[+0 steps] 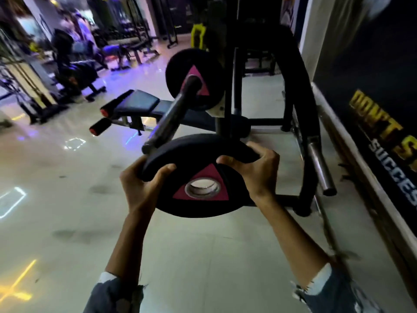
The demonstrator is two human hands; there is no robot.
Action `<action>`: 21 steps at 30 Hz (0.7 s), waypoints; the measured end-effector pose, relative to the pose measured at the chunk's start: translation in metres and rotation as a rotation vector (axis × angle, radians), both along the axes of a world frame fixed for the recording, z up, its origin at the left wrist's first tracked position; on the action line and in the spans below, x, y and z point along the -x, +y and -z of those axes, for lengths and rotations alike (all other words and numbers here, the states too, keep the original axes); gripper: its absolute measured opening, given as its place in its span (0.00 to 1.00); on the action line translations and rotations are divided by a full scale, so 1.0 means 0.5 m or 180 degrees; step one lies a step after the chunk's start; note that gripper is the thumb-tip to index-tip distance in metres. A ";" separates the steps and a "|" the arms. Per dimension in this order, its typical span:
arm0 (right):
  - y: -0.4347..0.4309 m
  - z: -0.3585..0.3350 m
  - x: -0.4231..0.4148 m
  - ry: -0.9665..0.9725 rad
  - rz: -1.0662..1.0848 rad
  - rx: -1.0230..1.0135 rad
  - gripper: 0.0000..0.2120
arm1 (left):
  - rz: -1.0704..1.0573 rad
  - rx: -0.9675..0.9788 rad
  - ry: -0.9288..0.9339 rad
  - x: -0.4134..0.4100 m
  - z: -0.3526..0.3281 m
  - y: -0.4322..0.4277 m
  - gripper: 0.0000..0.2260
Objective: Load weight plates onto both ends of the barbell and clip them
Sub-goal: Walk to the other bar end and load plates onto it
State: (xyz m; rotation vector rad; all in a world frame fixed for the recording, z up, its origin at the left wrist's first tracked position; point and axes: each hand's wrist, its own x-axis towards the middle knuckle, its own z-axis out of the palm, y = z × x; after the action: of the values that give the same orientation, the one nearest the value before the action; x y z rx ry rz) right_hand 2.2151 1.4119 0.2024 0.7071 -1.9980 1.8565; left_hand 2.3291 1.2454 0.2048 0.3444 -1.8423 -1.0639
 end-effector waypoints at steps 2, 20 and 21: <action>-0.070 -0.026 -0.010 0.0047 0.0012 0.0050 0.36 | -0.0081 0.0124 0.0042 -0.014 -0.032 -0.069 0.21; -0.313 -0.043 0.126 0.0287 0.0768 0.0010 0.37 | 0.0780 0.0282 0.0098 0.205 -0.052 -0.365 0.18; -0.317 -0.041 0.145 0.0312 0.0714 0.0028 0.34 | 0.0760 0.0435 0.0104 0.221 -0.057 -0.369 0.17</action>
State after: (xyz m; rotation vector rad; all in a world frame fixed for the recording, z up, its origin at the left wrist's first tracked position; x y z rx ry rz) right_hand 2.1426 1.2535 0.2231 0.5359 -1.9195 1.6677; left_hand 2.2186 1.0611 0.2334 0.0258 -1.9490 -1.0883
